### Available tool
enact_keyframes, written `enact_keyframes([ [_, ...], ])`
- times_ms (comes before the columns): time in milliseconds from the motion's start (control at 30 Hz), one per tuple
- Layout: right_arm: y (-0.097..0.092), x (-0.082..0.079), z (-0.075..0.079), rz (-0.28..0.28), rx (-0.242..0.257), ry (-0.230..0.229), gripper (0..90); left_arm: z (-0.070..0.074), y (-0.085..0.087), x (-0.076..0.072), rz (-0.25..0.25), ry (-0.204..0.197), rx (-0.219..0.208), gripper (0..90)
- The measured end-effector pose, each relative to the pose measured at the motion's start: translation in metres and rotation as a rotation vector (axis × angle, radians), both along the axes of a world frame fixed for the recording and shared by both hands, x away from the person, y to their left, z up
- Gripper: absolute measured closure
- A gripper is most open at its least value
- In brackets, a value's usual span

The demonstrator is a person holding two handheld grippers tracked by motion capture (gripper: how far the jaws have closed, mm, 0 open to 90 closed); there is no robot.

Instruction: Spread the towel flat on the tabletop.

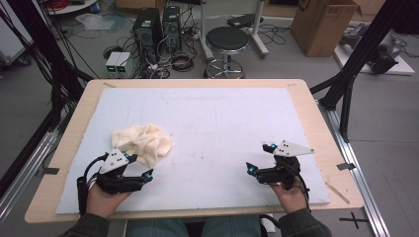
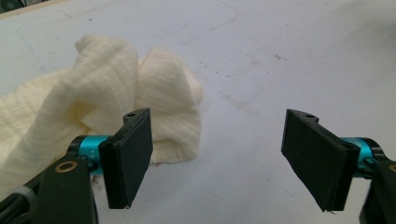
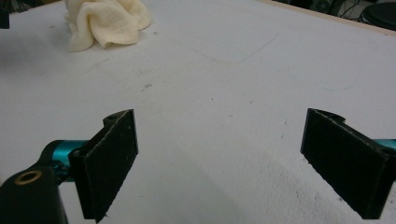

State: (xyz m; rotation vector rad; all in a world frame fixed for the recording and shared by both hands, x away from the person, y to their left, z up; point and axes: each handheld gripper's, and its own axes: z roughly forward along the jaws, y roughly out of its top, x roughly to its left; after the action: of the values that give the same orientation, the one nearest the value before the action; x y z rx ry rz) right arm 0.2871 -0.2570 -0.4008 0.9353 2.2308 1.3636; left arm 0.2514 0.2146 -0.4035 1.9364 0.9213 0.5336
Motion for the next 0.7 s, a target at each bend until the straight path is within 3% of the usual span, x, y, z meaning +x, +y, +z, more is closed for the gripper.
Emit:
enact_keyframes([
  [267,0.003,0.001,0.000,0.010,-0.003,0.002,10.3,0.010,0.004,0.002,0.026,-0.027,-0.013,27.2],
  [400,0.004,0.000,0.000,0.020,-0.015,-0.006,10.3,0.018,0.008,0.012,0.042,-0.030,-0.010,27.9],
  [500,0.004,0.000,0.001,0.018,-0.018,-0.012,10.3,0.021,0.010,0.019,0.055,-0.021,-0.014,28.6],
  [633,0.007,0.004,0.002,0.024,-0.008,-0.012,10.3,0.028,0.015,0.044,0.096,0.032,-0.065,30.2],
  [700,0.009,0.006,0.002,0.032,-0.010,-0.012,10.4,0.031,0.016,0.053,0.118,0.045,-0.061,31.8],
])
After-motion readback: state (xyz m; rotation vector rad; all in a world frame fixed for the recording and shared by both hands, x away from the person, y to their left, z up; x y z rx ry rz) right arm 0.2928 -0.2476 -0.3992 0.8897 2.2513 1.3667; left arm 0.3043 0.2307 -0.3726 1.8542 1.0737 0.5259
